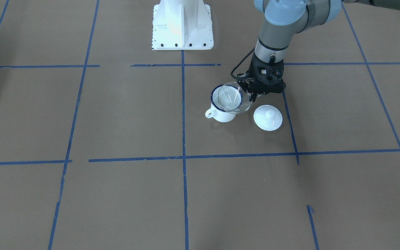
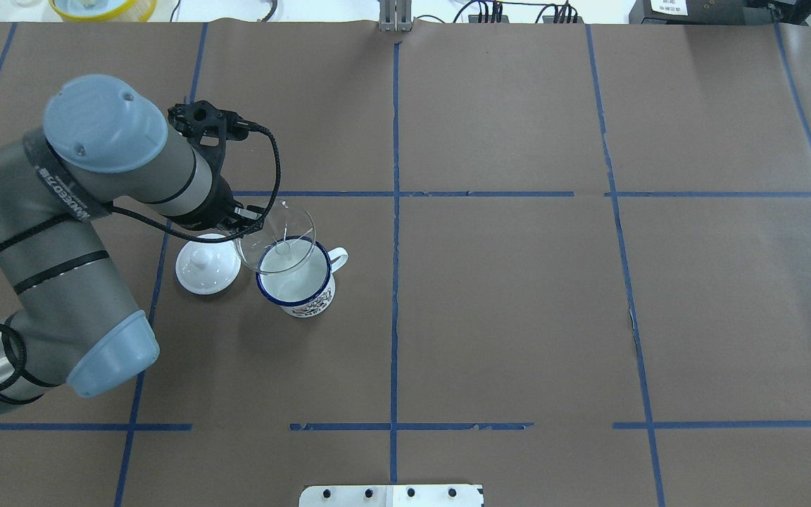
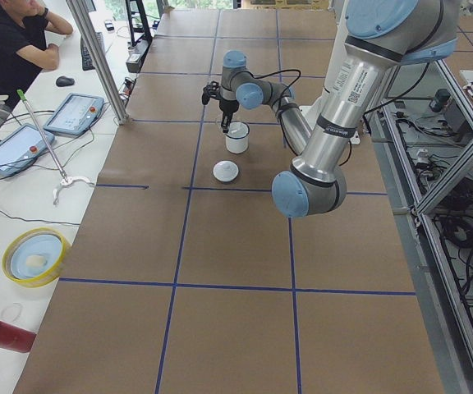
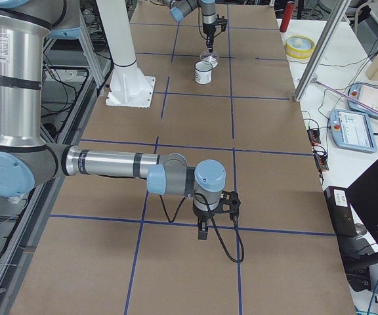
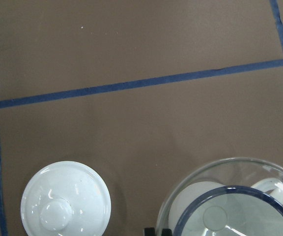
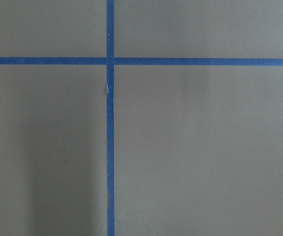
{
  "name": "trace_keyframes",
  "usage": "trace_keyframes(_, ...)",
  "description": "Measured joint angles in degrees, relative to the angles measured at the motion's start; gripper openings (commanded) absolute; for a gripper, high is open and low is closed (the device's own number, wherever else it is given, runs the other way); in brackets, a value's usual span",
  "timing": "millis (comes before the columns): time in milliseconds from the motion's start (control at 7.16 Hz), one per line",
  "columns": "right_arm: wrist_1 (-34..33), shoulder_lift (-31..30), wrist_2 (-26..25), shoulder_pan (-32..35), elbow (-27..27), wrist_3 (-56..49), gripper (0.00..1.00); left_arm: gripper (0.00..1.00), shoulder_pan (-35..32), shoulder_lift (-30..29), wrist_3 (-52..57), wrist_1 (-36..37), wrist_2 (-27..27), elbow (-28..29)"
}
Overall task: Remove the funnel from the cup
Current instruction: 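Lift the clear funnel up out of the mug with the left gripper, then carry the funnel farther from the robot and lower it onto the table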
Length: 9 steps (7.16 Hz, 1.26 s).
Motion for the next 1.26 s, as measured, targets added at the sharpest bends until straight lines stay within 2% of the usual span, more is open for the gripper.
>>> trace_keyframes(419, 0.0, 0.0, 0.0, 0.0, 0.0, 0.0, 1.00, 0.00, -5.3, -0.5, 5.2, 5.4, -6.1, -3.5)
trace_keyframes(698, 0.0, 0.0, 0.0, 0.0, 0.0, 0.0, 1.00, 0.00, -8.9, -0.8, 7.5, 5.6, -7.8, -3.8)
trace_keyframes(838, 0.0, 0.0, 0.0, 0.0, 0.0, 0.0, 1.00, 0.00, -10.6, -0.8, 8.0, 2.5, -8.0, -2.9)
trace_keyframes(1117, 0.0, 0.0, 0.0, 0.0, 0.0, 0.0, 1.00, 0.00, -14.2, 0.6, 8.3, -13.6, -7.3, 3.2)
trace_keyframes(1257, 0.0, 0.0, 0.0, 0.0, 0.0, 0.0, 1.00, 0.00, -15.0, 1.5, 8.1, -21.7, -5.0, 6.3)
